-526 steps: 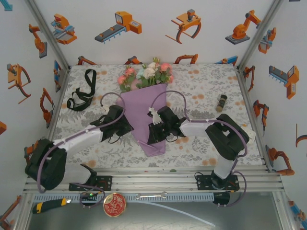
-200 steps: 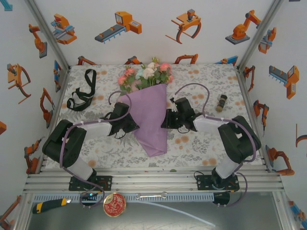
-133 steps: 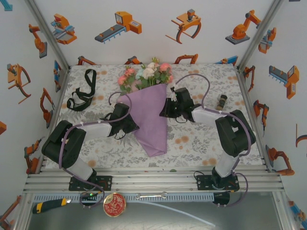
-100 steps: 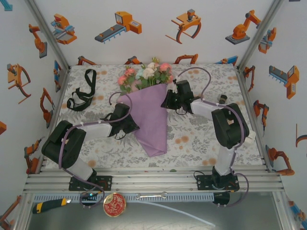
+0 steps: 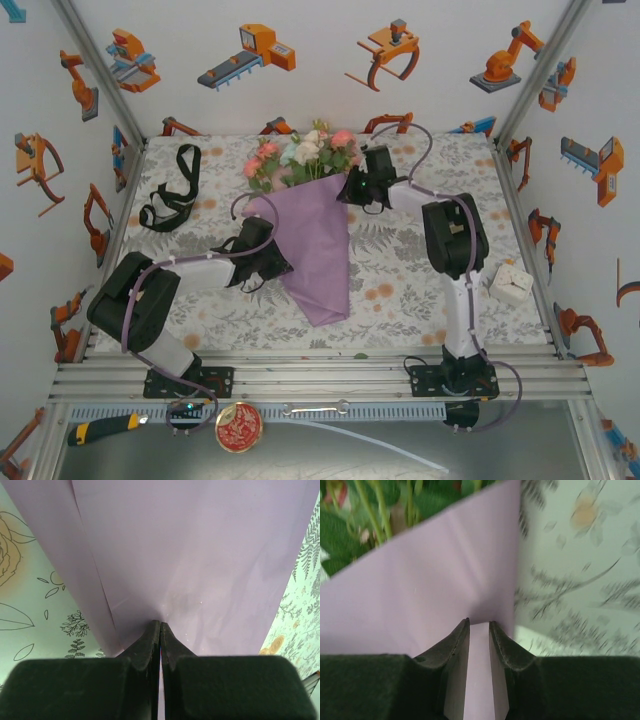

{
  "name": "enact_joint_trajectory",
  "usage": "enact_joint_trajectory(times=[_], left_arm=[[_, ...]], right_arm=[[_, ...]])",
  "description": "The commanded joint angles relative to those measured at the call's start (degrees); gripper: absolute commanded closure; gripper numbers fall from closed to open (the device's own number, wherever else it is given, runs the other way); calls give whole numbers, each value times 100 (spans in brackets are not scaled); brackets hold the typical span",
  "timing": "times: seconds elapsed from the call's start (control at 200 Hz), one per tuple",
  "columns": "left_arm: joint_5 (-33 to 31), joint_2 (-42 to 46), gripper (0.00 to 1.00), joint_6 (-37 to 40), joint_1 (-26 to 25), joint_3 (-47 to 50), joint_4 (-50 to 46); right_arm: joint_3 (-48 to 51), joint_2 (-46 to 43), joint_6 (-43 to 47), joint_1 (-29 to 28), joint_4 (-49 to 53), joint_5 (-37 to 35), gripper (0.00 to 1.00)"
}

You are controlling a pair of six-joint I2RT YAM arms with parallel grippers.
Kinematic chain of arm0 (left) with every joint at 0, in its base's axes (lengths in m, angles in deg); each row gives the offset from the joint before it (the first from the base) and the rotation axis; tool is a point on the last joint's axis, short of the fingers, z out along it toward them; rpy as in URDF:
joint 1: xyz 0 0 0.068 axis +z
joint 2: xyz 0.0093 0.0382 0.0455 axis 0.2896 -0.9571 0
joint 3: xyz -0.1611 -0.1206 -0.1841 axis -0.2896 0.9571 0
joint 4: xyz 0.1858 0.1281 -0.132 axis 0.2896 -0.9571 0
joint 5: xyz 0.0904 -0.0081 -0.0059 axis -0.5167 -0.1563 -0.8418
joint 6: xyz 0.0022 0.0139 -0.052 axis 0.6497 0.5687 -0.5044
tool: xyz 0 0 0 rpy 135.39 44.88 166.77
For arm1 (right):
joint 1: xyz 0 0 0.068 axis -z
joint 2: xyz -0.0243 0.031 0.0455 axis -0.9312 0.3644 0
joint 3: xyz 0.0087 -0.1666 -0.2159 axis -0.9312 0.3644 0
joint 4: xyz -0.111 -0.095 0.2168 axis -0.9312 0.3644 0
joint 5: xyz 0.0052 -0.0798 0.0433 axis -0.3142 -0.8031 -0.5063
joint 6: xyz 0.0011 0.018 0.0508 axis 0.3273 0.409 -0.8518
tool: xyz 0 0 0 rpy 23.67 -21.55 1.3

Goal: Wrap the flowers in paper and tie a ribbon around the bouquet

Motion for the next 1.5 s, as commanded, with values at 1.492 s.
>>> enact_joint_trajectory(times=[1.492], left_arm=[[957,-633,78,1098,1964,-2166,-716]], right_arm=[[2928,-3120,1252,-2613,913,186,73]])
